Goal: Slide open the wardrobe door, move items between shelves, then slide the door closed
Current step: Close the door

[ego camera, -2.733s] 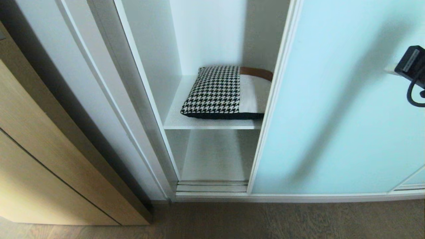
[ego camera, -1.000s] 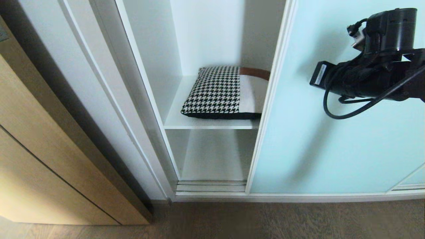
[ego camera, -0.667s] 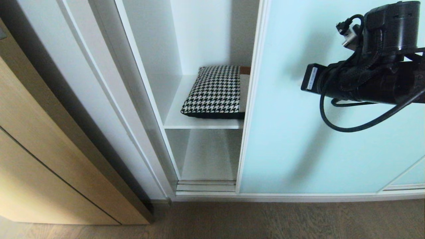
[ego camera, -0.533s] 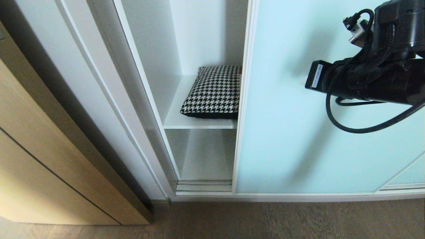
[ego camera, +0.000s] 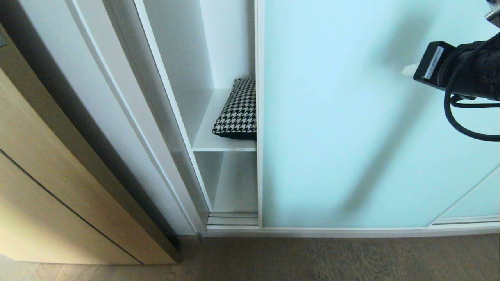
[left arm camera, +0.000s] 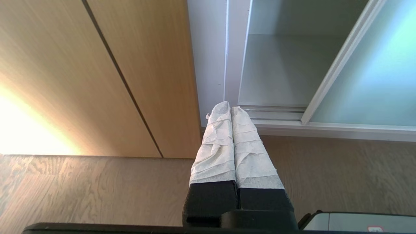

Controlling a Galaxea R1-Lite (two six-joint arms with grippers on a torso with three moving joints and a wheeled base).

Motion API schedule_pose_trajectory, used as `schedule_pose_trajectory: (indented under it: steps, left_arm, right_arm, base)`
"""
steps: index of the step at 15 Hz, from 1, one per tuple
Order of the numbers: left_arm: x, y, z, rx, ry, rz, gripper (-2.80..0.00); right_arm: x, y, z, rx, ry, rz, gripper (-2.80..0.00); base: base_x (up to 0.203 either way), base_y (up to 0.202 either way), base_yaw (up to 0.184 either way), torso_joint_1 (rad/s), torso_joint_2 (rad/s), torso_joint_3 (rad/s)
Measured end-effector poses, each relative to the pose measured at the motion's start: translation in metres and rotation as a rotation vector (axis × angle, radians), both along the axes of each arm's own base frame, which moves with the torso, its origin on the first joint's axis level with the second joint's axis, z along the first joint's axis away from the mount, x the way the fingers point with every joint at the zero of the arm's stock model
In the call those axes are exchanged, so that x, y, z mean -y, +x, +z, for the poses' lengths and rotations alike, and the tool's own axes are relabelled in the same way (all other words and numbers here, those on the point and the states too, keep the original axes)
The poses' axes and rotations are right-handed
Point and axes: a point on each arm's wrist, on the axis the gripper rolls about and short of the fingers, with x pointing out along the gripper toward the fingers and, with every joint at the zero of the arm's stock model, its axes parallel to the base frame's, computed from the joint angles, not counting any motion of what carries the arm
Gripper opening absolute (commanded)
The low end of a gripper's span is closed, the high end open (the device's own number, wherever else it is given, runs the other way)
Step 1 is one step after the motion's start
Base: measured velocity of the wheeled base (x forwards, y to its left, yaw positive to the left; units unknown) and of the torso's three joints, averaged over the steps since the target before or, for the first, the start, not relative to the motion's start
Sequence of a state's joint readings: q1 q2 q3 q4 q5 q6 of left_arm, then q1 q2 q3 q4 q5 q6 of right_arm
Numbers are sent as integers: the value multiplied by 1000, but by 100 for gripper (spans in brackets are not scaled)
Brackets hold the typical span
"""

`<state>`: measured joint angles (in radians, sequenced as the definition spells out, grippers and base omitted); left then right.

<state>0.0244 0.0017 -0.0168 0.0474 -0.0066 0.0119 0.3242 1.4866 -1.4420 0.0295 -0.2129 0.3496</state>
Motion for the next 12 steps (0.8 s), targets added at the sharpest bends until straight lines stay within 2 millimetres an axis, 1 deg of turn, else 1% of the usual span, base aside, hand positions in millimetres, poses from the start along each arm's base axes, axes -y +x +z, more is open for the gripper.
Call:
schedule_pose_trajectory:
  steps: [3, 6, 9, 12]
  left_arm:
    - [0, 0, 0, 0, 0, -1, -280]
    - [0, 0, 0, 0, 0, -1, -280]
    - [0, 0, 0, 0, 0, -1, -280]
    - [0, 0, 0, 0, 0, -1, -280]
  right_arm:
    - [27, 12, 4, 40, 11, -140, -280]
    - [40, 28, 0, 58, 16, -236, -280]
    - [42, 45, -10, 38, 9, -290, -280]
    - [33, 60, -21, 20, 2, -286, -280]
  base:
    - [0, 0, 0, 0, 0, 0]
    - [0, 0, 0, 0, 0, 0]
    - [0, 0, 0, 0, 0, 0]
    - [0, 0, 0, 0, 0, 0]
